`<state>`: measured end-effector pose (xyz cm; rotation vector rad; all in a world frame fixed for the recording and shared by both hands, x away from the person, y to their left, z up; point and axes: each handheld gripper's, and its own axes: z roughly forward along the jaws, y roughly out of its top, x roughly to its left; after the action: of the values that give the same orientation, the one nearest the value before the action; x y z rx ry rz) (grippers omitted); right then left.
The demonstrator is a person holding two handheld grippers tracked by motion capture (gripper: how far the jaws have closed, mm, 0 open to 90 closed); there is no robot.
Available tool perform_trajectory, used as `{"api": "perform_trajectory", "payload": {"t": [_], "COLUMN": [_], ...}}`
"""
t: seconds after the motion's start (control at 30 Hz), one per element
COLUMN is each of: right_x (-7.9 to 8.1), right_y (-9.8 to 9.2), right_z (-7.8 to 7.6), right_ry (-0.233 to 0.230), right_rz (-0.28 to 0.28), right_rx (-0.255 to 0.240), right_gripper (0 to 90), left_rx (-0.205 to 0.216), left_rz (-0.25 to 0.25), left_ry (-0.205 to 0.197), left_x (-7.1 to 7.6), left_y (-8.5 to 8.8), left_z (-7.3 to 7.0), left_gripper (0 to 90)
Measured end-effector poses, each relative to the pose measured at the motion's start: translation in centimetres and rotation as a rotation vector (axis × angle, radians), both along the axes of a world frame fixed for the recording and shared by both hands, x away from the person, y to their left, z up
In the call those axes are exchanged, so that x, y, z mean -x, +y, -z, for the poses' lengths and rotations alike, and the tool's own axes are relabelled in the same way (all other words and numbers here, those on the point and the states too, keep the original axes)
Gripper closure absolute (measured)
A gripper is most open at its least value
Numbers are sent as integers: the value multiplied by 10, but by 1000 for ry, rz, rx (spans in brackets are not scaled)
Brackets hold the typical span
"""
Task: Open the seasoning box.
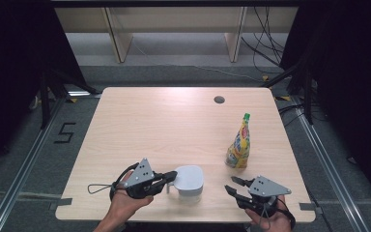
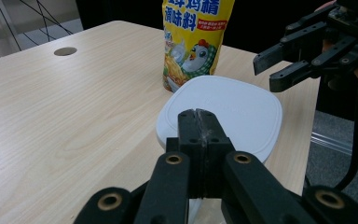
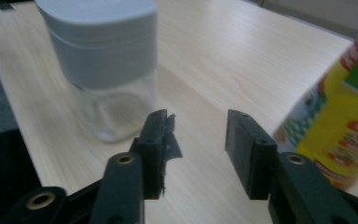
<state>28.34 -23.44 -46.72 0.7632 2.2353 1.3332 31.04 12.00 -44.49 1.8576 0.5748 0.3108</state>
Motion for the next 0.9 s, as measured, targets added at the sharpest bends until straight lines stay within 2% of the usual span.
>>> {"api": "perform_trajectory", "payload": {"t": [0.07,0.1,0.13,0.37,0.43,0.53,0.67,0.73,0.77,0.87,0.9], "right_x": [2,2,3,3,1,0,-3,-3,-4,-4,-3], "right_y": [4,7,11,22,25,27,29,30,32,32,34], "right_z": [-3,-4,-6,-8,-9,-9,-10,-9,-8,-10,-11], "right_ry": [-10,-20,-33,-53,-46,-34,-51,-51,-64,-53,-49], "right_rz": [-7,-17,-23,-43,-59,-53,-68,-76,-77,-88,-83], "right_rx": [-16,-19,-14,-24,-17,-28,-22,-16,-26,-25,-38], "right_gripper": [673,689,709,783,783,788,810,819,838,861,868], "left_rx": [-4,1,-6,10,16,17,25,16,20,22,31], "left_rz": [3,-4,3,-2,-5,2,-18,-21,-30,-22,-32], "left_ry": [-6,6,-10,-2,3,-6,1,-6,6,-2,8], "left_x": [0,1,0,0,0,-1,1,1,2,1,2], "left_y": [1,1,1,2,2,3,5,6,6,7,7], "left_z": [0,0,0,1,1,2,3,3,4,4,5], "left_gripper": [890,890,890,890,890,890,890,890,891,891,891]}}
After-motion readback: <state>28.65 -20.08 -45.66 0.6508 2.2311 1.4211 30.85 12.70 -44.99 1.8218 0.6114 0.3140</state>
